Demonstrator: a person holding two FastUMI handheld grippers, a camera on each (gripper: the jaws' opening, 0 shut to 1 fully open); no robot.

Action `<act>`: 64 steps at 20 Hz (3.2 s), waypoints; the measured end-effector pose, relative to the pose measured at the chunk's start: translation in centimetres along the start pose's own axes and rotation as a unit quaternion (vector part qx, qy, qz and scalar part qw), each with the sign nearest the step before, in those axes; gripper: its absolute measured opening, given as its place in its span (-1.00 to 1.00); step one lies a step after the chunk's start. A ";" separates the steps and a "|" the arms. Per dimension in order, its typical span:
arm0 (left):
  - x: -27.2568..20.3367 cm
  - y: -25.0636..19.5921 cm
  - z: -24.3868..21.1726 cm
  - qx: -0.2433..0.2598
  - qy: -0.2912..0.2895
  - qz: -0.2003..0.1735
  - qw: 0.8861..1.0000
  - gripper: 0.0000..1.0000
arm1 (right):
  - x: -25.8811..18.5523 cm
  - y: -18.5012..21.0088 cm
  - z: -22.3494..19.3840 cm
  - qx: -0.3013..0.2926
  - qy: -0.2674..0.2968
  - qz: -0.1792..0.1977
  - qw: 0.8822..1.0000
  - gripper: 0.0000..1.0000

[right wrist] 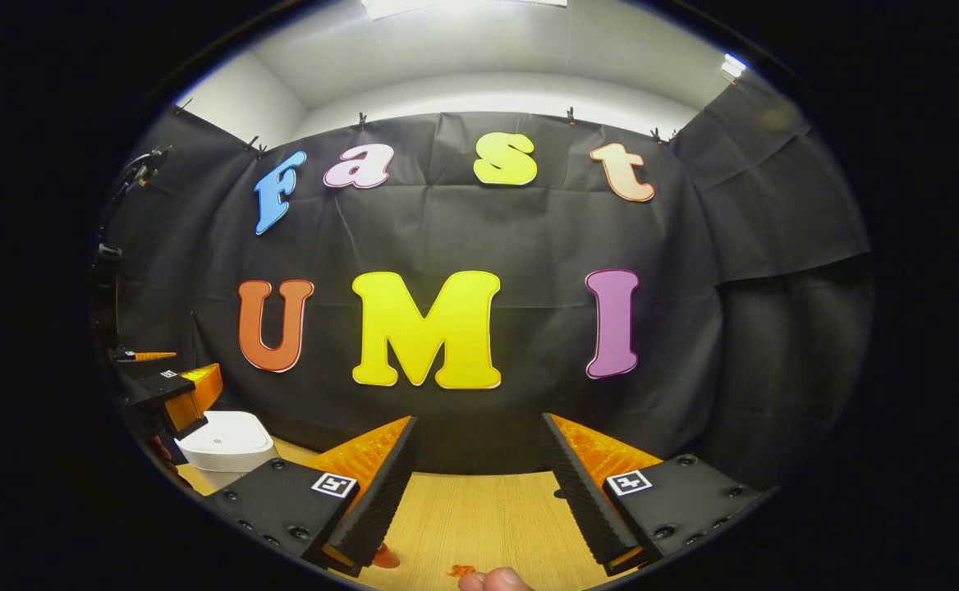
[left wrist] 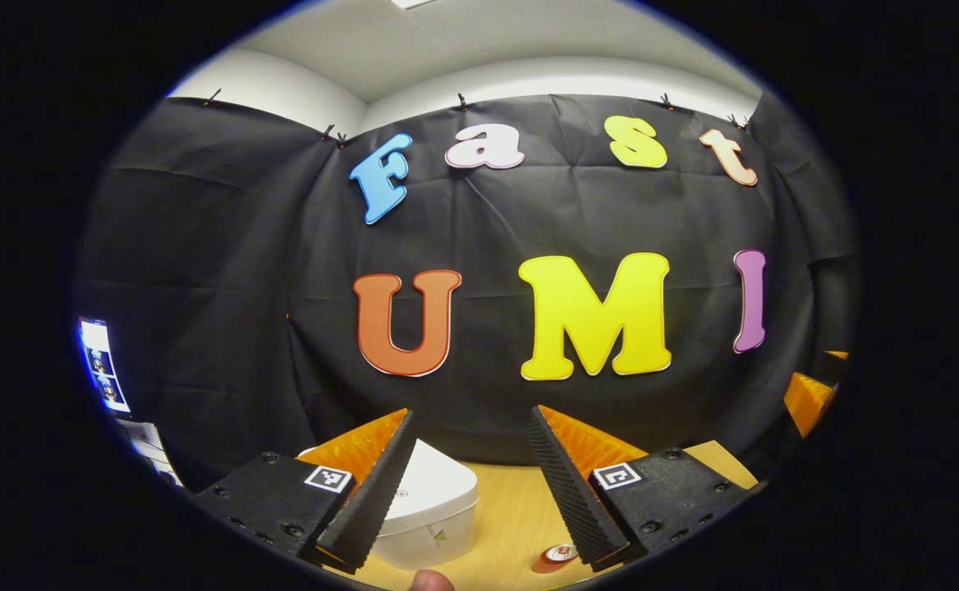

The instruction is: Press the lid of the desktop garbage bin to open it, pick up the crumpled paper on the desktop and throw it into the bin, then pick up the pop can on the desktop and drop it into the bin, and finally close the garbage bin lid.

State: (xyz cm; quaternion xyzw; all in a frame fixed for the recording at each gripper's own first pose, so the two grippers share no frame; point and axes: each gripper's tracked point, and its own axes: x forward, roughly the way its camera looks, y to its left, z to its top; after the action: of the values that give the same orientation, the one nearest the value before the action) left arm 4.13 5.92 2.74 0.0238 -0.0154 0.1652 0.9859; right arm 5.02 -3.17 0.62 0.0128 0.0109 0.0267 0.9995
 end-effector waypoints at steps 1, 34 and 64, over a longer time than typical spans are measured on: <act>0.3 0.7 -0.2 0.002 0.001 0.010 1.000 0.80 | 0.1 0.1 -0.1 0.000 0.001 0.003 1.000 0.86; 7.0 7.9 -14.4 -0.001 0.164 0.147 0.976 -0.82 | 0.4 -1.6 -0.5 -0.052 0.009 -0.001 0.999 0.84; 7.1 6.7 -13.8 0.027 0.131 0.105 0.985 -0.94 | -0.5 -1.1 -0.5 -0.022 0.008 -0.014 1.000 0.88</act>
State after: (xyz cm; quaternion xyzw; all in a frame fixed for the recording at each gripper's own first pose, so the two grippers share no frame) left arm 8.97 15.23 -10.49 0.0269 0.1158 0.2695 0.9556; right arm 4.61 -4.28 0.05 -0.0094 0.0187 0.0128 0.9997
